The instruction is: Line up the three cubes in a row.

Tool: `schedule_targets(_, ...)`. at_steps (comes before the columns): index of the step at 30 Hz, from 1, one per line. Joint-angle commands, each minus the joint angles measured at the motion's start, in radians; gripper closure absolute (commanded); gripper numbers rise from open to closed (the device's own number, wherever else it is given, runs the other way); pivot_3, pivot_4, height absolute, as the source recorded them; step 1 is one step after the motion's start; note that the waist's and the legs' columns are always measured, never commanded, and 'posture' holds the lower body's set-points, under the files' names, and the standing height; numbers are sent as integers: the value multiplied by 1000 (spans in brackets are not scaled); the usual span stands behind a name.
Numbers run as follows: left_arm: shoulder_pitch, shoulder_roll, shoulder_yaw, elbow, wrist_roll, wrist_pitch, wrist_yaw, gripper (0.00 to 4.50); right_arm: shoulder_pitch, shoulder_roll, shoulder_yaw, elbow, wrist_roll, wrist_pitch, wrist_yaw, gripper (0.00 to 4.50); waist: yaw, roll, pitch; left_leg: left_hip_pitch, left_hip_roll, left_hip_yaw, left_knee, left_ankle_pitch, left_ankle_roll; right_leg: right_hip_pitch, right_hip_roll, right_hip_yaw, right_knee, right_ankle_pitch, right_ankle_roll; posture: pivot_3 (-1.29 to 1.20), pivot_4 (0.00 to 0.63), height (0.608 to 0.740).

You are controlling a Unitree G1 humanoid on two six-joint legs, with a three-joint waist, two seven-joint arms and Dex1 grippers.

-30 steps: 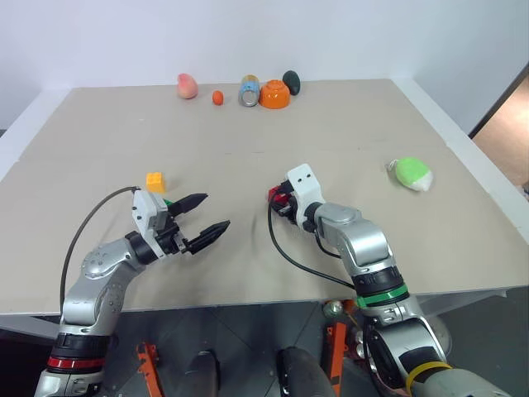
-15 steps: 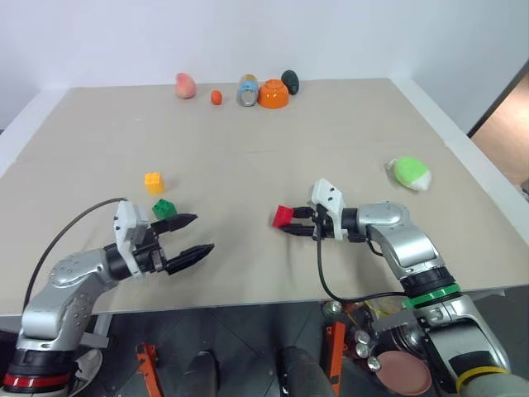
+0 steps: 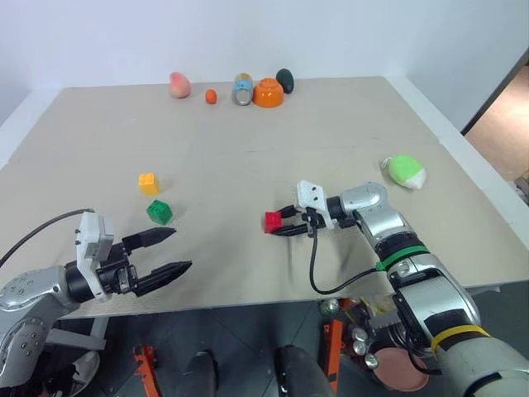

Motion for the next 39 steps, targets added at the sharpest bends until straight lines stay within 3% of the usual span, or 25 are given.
schedule_targets(1,20,8,43,-40,-21,0,6,0,-21,19,9,31,-19,-11,50,3276,-1,0,0,0,0,0,0,0,0,0,0,0,0,0,0,0,150,738)
schedule_targets(21,3,-5,4,-36,-1,-4,22,0,-50,29,26,138,-83,-12,93,3276,1,0,0,1,0,0,0,0,0,1,0,0,0,0,0,0,150,738)
schedule_targets(23,4,-9,1,-35,3,-8,22,0,-56,35,21,153,-85,-3,71,2252,1,0,0,1,0,0,0,0,0,1,0,0,0,0,0,0,150,738)
schedule_targets(30,2,-28,-12,-25,19,-20,22,0,-68,24,7,172,-95,20,59,38,0,0,0,2,0,0,0,0,-1,1,0,0,0,0,0,0,150,738)
schedule_targets(39,46,-78,46,5,7,-9,105,0,-128,-148,4,161,-106,7,190,38,25,0,0,0,-2,0,1,-1,-2,2,-1,0,0,-1,1,0,150,738)
